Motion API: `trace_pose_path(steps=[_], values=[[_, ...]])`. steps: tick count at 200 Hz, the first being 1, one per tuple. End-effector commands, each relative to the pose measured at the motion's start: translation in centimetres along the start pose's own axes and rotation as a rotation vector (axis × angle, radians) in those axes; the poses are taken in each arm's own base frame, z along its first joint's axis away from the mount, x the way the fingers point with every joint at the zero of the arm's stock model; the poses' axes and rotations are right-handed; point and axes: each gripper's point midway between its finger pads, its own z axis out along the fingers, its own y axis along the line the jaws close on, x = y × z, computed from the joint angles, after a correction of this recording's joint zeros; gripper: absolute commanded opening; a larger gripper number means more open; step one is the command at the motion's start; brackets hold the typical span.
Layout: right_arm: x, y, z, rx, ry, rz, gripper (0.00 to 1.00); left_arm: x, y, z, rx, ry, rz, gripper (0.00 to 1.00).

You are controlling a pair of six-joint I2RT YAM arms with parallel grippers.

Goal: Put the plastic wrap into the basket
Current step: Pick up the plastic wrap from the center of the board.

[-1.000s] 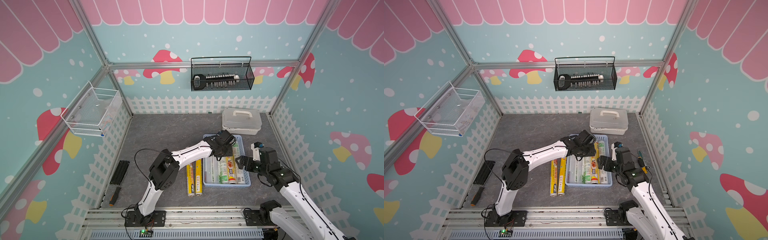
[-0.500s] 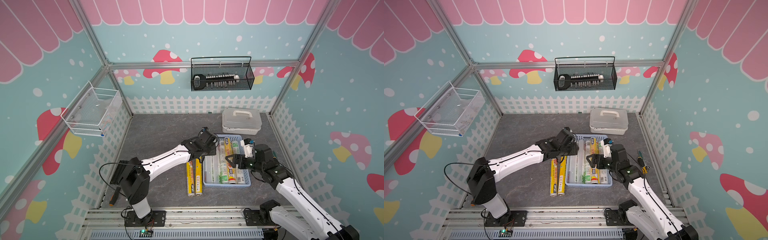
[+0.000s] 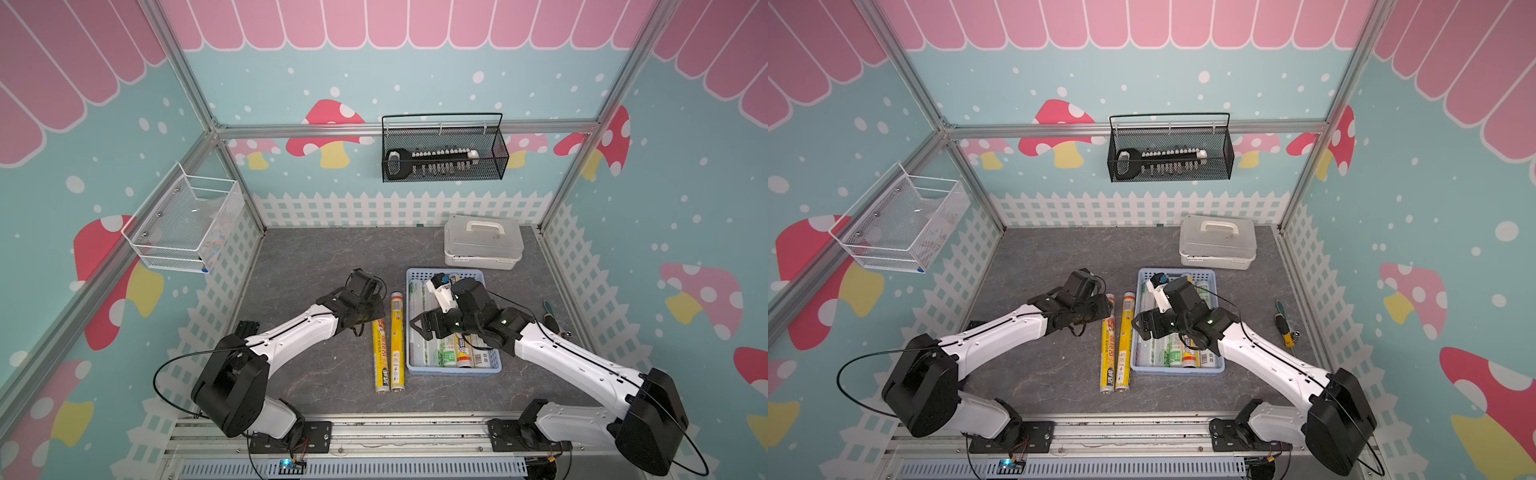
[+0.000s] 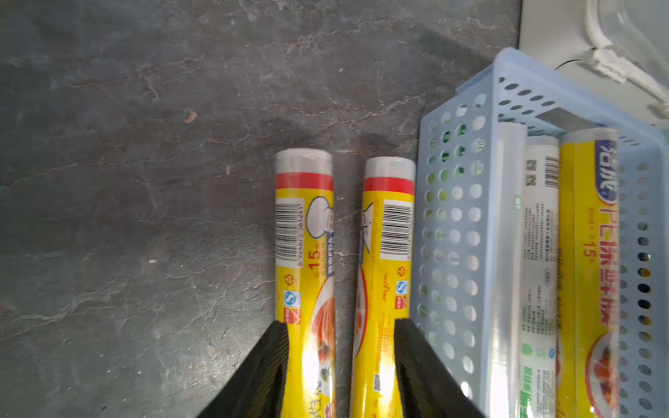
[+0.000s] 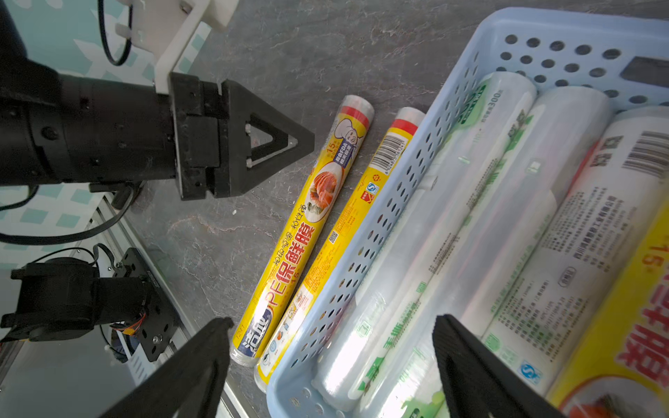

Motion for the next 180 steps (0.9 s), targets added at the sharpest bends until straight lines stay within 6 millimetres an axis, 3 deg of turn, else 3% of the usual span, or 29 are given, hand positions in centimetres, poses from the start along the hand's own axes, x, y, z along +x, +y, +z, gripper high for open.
trace_pose_path(steps=[1,57,180], values=[[-0.9,0.9,1.0,0.027,-0.005,-0.056,0.9,0.8,0.0,0.1,0.035,0.026,-0.016,0.54],[-0.2,1.1,3.2,0.075,0.037,-0.04,0.92,4.0,1.6,2.3,-0.007,0.143,-0.018,0.61],[0.0,-0.4,2.9,0.157,0.033,-0.029,0.93,6.5,3.2,3.7,-0.277,0.221,0.089,0.63]])
